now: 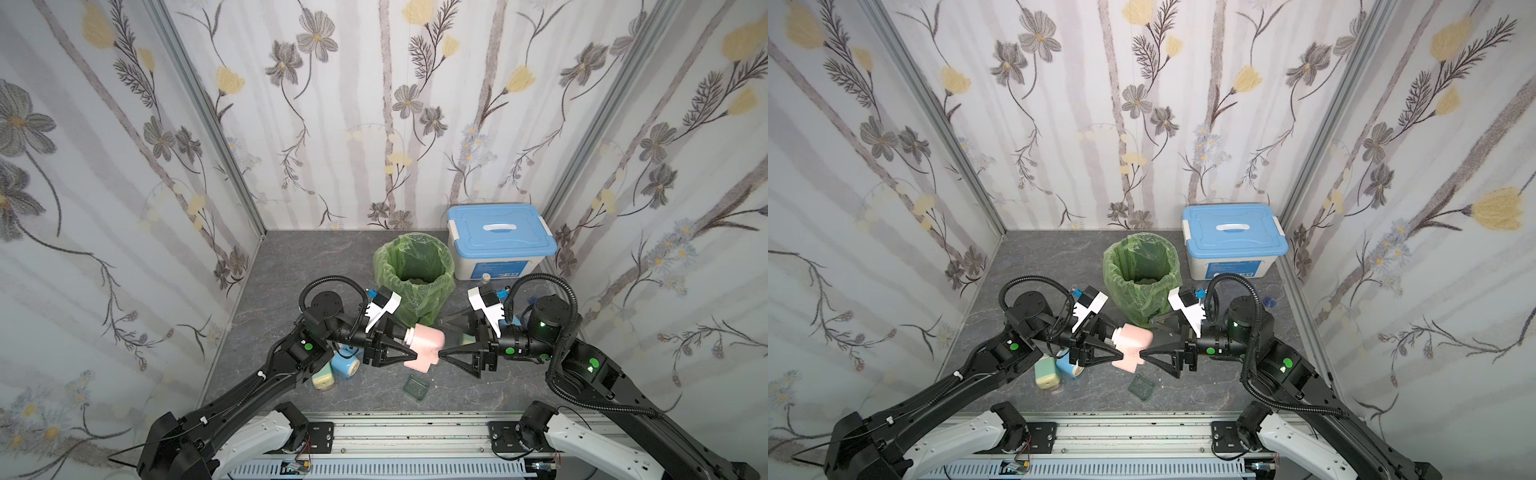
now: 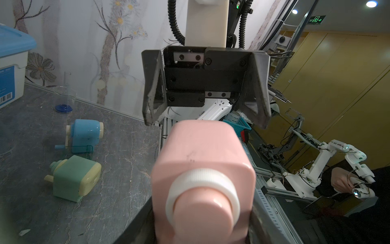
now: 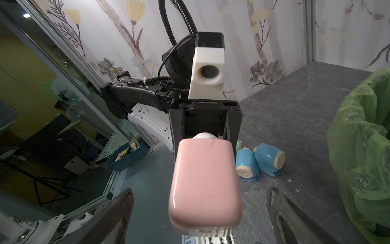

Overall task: Take out the pencil sharpener tray and clean the shavings
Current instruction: Move the pencil sharpener to the center of the board.

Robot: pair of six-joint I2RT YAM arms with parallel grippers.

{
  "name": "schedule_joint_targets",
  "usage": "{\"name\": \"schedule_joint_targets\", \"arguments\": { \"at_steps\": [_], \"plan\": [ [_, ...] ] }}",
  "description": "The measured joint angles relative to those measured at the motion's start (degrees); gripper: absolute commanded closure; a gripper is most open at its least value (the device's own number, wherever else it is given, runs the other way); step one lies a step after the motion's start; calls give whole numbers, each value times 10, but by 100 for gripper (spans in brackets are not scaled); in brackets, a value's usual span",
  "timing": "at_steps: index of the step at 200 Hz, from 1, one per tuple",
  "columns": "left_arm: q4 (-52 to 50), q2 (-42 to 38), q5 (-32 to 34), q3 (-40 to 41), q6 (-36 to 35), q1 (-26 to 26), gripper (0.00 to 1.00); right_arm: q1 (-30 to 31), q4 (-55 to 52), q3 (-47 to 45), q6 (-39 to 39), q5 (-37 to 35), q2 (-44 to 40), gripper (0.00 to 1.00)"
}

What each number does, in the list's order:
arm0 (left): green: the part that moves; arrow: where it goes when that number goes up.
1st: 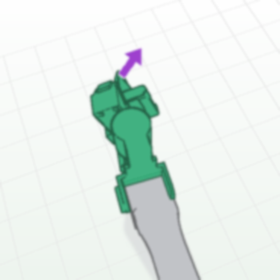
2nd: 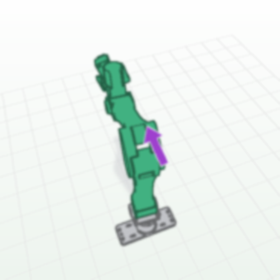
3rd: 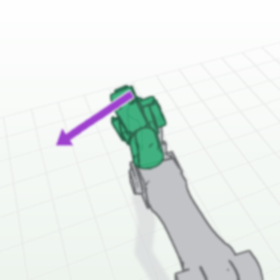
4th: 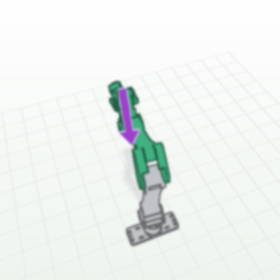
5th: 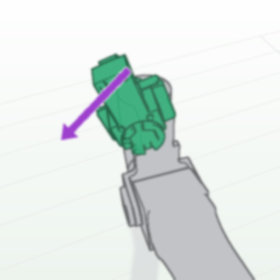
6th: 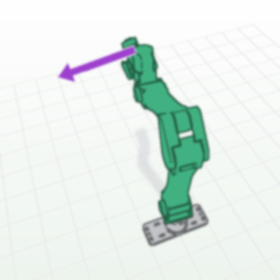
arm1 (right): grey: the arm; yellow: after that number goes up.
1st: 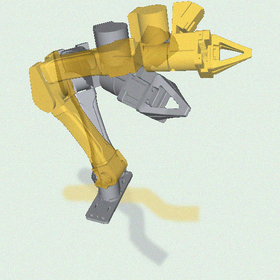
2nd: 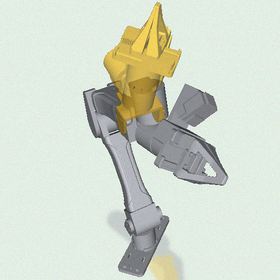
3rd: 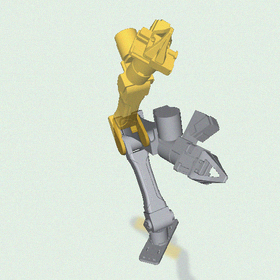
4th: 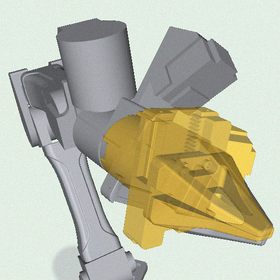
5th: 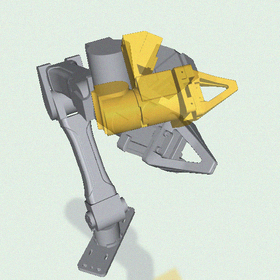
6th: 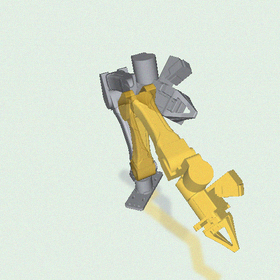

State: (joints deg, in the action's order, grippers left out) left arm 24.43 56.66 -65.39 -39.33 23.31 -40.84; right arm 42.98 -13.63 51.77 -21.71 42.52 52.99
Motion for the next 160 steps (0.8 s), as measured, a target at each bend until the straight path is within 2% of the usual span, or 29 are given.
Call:
{"name": "schedule_joint_targets", "arguments": {
  "at_steps": [35, 92, 125, 160],
  "plan": [
    [-12, 0, -2, -2, -9, -3, 50, -2, -37, 25, 14, 46, 45, 13],
    [-37, 1, -2, -8, -26, -5, 50, -2, -80, 63, 43, 58, 73, 36],
    [-51, 4, -3, -11, -35, -6, 49, -2, -96, 63, 50, 56, 73, 38],
    [-57, 7, 3, -14, -37, -6, 49, -2, -97, 61, 54, 62, 82, 31]
  ]
}}
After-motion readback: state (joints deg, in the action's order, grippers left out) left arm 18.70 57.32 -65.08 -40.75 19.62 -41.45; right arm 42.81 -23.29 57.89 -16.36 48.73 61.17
